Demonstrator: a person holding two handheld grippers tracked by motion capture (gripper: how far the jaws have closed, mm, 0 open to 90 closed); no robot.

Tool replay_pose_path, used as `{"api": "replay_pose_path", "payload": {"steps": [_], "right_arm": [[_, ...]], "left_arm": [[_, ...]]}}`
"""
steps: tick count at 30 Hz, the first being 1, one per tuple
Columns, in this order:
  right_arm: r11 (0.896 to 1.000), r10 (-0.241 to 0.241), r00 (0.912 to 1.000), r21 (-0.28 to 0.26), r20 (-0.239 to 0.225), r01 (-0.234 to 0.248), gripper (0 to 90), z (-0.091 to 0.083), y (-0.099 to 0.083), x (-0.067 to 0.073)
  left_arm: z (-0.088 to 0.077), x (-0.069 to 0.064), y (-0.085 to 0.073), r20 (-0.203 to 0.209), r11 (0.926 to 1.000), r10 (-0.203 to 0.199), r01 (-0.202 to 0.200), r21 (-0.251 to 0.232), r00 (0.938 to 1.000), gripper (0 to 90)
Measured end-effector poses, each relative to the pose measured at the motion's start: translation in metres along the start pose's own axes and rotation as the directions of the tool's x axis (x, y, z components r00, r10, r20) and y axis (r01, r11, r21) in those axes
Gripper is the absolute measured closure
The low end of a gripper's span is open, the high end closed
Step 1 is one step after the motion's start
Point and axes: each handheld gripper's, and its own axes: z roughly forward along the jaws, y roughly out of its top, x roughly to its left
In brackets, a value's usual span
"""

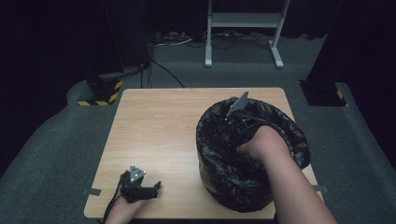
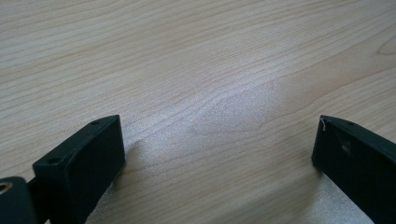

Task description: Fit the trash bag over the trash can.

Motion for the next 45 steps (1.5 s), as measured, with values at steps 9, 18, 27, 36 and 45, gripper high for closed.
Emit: {"api": "replay_pose_path", "payload": {"steps": [9,18,27,36,45], "right_arm": [[0.99,0.06,0.9978,-0.131,0.028,-0.056,20.8,-0.052,-0.012,-0.016],[0.968,0.146,0.9864,-0.215,0.075,-0.127,20.5,-0.095,-0.038,-0.06],[0.942,0.244,0.9652,-0.257,0.093,-0.214,19.8,-0.112,-0.067,-0.109],[0.909,0.342,0.936,-0.28,0.081,-0.308,18.1,-0.089,-0.094,-0.157],[0.891,0.411,0.9103,-0.233,0.051,-0.389,17.2,-0.025,-0.108,-0.196]], "left_arm": [[0.001,0.0,0.001,-0.001,1.0,0.004,-0.004,0.002,1.0,1.9],[0.001,0.0,0.001,-0.002,1.0,0.005,-0.005,0.002,1.0,1.7],[0.0,0.0,0.0,-0.005,1.0,0.001,-0.001,0.002,1.0,1.7],[0.0,0.0,0.001,-0.004,1.0,0.004,-0.004,0.005,1.0,1.7],[0.001,0.0,0.001,-0.004,1.0,0.002,-0.002,0.004,1.0,1.6]]}}
